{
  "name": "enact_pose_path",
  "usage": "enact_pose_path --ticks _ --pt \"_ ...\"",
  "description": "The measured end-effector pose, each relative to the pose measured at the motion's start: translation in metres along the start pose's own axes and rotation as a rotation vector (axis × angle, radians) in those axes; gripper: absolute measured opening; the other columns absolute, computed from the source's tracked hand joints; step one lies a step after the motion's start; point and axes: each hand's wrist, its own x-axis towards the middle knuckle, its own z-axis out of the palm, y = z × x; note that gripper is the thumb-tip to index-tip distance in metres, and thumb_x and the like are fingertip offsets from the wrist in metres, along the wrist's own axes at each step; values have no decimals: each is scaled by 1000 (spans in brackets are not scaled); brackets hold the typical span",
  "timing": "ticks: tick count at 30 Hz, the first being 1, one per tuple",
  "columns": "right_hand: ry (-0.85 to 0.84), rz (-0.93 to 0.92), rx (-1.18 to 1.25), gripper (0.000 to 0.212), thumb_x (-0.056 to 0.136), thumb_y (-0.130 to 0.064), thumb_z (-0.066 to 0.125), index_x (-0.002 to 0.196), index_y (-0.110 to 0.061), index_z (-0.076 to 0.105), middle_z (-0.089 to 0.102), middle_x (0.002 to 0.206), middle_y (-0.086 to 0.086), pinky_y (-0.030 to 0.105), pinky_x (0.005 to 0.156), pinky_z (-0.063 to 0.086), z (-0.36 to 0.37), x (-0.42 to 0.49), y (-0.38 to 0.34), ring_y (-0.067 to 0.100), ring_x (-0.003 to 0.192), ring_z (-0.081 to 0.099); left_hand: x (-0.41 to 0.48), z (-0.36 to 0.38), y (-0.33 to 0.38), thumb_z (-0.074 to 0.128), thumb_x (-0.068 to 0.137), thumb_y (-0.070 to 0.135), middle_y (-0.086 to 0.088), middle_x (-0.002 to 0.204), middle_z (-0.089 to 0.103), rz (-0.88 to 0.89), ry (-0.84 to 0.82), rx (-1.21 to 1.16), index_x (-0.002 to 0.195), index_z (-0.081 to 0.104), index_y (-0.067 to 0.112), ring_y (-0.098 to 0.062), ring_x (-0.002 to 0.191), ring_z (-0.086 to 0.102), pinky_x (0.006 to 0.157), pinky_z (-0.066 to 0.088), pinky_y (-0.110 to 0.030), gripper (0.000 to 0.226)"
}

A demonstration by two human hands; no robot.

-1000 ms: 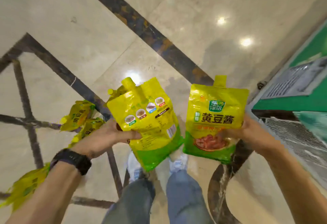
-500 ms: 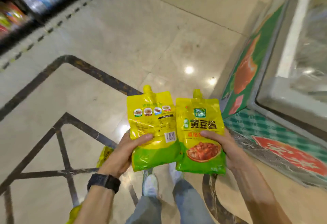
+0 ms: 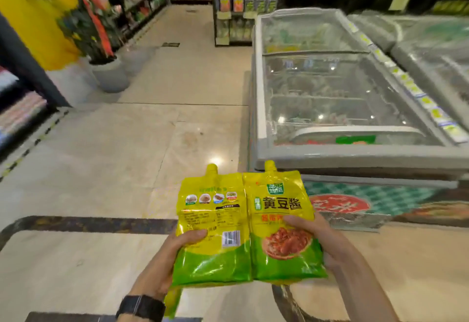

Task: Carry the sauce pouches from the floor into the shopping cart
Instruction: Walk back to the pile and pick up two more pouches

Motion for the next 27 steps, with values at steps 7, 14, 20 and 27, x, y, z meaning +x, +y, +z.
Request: enact_pose_path --ticks 7,14,20,27 --pt "270 -147 181 93 51 -16 91 135 -12 50 67 121 21 62 98 47 -153 -77 -15 43 110 65 72 158 -38 97 33 15 -28 123 67 -147 -206 201 127 63 7 -52 107 65 88 53 -64 100" --pt "476 -297 377 89 49 -11 91 131 -4 55 66 120 26 58 89 54 -280 -145 -30 47 107 64 136 306 -94 90 45 18 -25 123 68 -299 -356 363 126 66 9 -50 114 63 105 40 -69 84" --pt "623 -365 556 94 35 -13 98 122 -7 62 69 115 25 47 71 59 -369 -171 -45 43 98 69 215 426 -132 98 25 24 -25 117 71 -439 -495 524 120 69 8 -45 97 71 79 59 -57 101" --pt "847 -441 620 80 28 -20 99 104 -13 74 71 111 22 41 68 60 -474 -174 -97 39 93 72 326 574 -173 100 21 23 -25 115 71 -604 -695 617 116 71 5 -42 93 73 79 60 -54 101"
